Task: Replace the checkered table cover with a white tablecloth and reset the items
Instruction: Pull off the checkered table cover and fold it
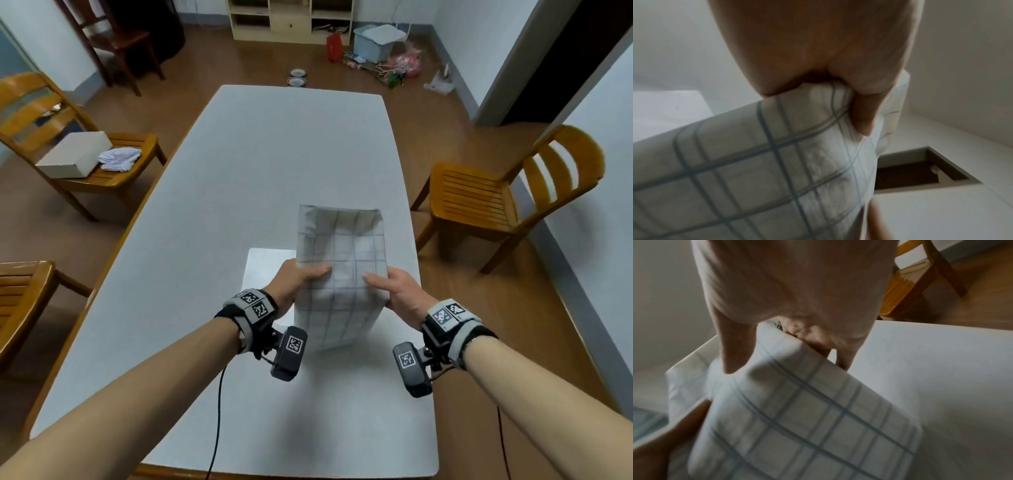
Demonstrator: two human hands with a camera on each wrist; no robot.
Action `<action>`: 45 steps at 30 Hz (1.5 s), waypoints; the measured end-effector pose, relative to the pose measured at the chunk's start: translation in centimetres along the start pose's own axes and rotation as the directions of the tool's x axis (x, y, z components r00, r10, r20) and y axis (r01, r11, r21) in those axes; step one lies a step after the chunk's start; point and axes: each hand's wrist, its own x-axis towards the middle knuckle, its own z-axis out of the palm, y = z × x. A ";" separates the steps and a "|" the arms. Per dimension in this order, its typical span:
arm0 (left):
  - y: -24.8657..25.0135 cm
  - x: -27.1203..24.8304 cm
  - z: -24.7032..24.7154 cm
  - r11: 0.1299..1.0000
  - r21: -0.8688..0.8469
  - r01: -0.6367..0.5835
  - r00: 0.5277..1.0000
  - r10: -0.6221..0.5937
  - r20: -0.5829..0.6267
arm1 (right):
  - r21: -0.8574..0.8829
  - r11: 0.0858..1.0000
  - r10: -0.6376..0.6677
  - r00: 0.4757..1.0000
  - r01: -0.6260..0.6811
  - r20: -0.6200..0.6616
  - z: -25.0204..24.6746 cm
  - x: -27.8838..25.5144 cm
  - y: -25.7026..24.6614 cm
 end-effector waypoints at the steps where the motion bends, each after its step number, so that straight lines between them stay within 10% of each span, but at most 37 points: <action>1: -0.4 0.1 -0.1 0.999 -0.025 0.033 0.999 -0.033 -0.019 | -0.048 0.999 0.007 1.000 -0.008 -0.009 0.0 -0.2 1.0; 24: -3.9 -3.9 0.9 0.979 -0.192 0.068 0.943 -0.126 -0.307 | -0.133 0.984 -0.129 0.990 0.121 -0.056 1.7 -1.0 2.8; 45: -0.3 -17.6 12.3 0.989 -0.146 -0.022 0.952 -0.024 -0.306 | 0.043 0.998 0.028 0.909 -0.051 0.415 -2.4 -11.4 -3.4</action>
